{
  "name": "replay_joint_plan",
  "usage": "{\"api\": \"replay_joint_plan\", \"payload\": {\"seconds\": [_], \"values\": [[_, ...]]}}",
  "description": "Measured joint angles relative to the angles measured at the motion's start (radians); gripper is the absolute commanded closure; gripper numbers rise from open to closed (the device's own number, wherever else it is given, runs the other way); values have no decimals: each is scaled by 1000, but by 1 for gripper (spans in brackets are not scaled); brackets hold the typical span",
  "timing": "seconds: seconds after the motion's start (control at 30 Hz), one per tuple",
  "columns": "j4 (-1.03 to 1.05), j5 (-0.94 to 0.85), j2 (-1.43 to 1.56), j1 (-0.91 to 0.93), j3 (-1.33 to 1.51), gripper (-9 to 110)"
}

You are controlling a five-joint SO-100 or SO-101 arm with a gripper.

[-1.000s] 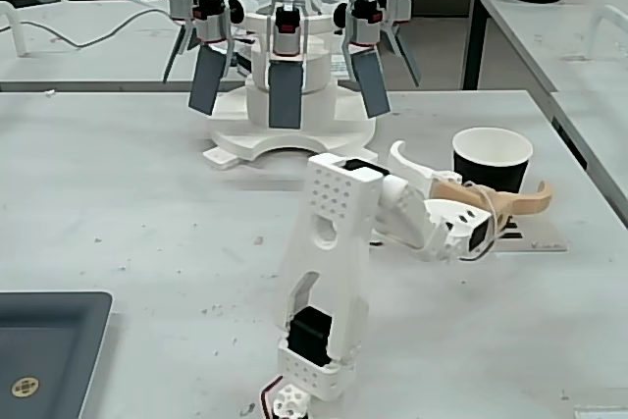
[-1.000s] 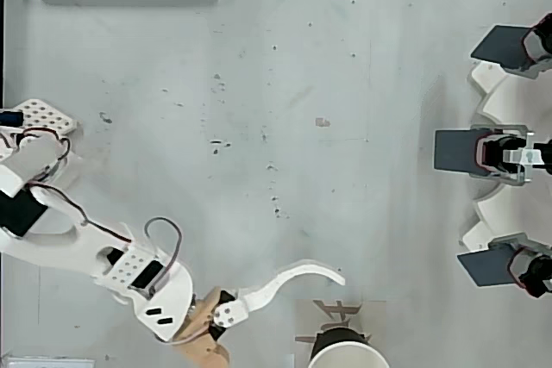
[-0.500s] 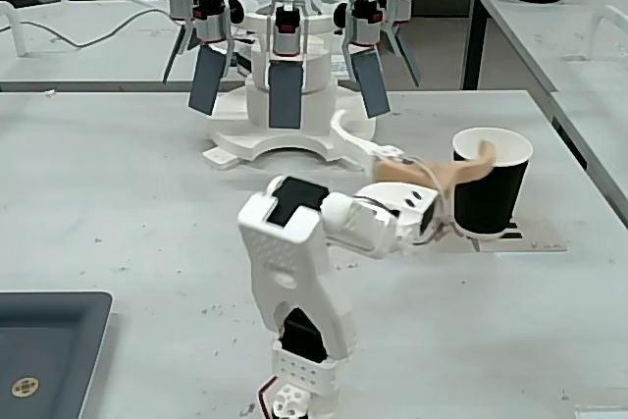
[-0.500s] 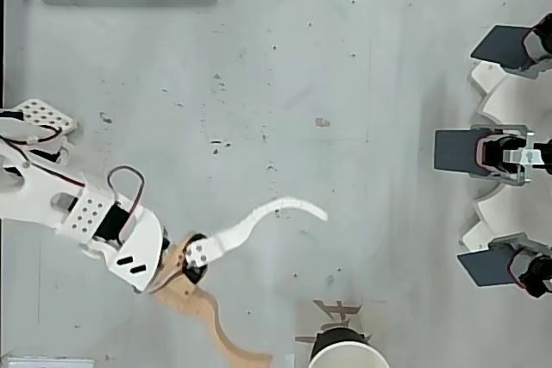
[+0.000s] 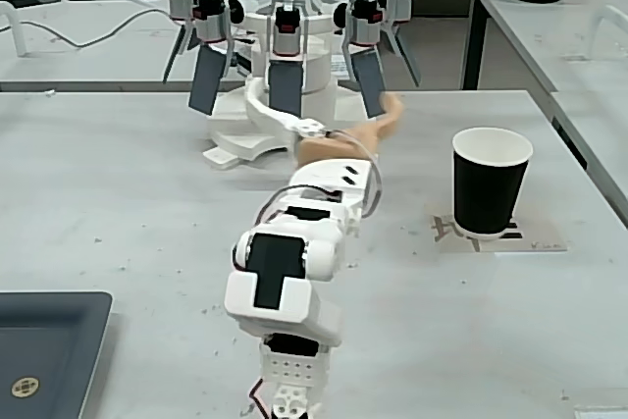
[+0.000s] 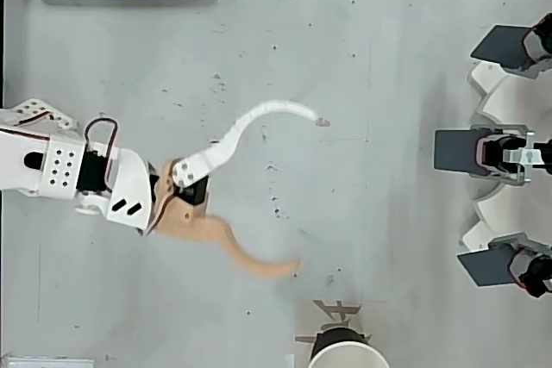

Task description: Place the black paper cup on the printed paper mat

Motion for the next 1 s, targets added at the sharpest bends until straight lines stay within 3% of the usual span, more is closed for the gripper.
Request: {"api": "replay_joint_plan", "payload": {"seconds": [0.27,0.63,1.0], "values": [[52,-31,28,-163,21,62],[25,-75,-173,-173,3,63],[-38,-75,-439,-173,-199,66]]}}
